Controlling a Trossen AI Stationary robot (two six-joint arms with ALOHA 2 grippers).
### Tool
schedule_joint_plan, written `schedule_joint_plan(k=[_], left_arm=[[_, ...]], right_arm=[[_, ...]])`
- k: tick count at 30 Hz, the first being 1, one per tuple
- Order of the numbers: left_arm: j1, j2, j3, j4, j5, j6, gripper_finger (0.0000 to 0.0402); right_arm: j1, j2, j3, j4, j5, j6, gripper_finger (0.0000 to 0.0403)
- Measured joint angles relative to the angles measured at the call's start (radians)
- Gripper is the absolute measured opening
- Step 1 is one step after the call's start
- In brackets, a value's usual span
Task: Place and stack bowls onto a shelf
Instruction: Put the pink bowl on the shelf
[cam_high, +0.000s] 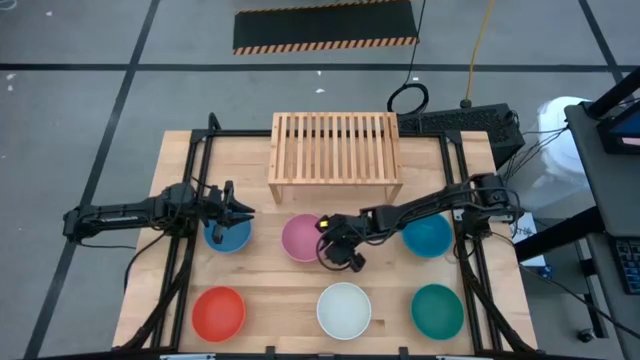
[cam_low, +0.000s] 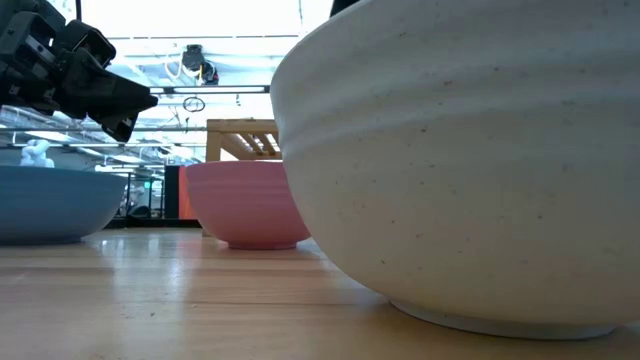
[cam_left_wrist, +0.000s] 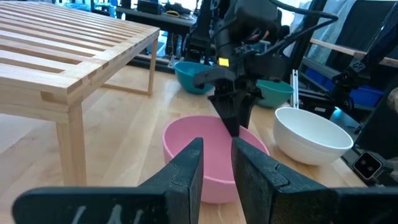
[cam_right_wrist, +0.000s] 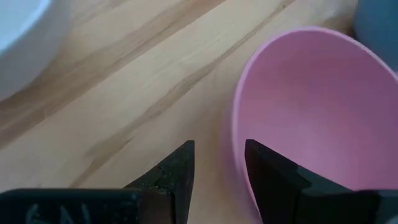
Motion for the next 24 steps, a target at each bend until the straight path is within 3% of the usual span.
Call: schedule_joint_plan(k=[10,15,21,24], left_arm=[[0.000,0.000,0.000,0.000,0.000,0.000,0.0088],[0.000,0.000,0.000,0.000,0.000,0.000,0.0088],[0.000,0.000,0.000,0.000,0.000,0.000,0.0088],[0.000,0.000,0.000,0.000,0.000,0.000,0.0088]], right_arm=[[-0.002,0.063,0.000,0.084,0.001,-0.006,0.0128],[-0.005,0.076,0.000,0.085,0.002,-0.003,0.0088],[-0.012,0.066,0.000,0.087,0.002,0.008,0.0012],[-0.013,0.067,0.000,0.086,0.002,0.037,0.0007]])
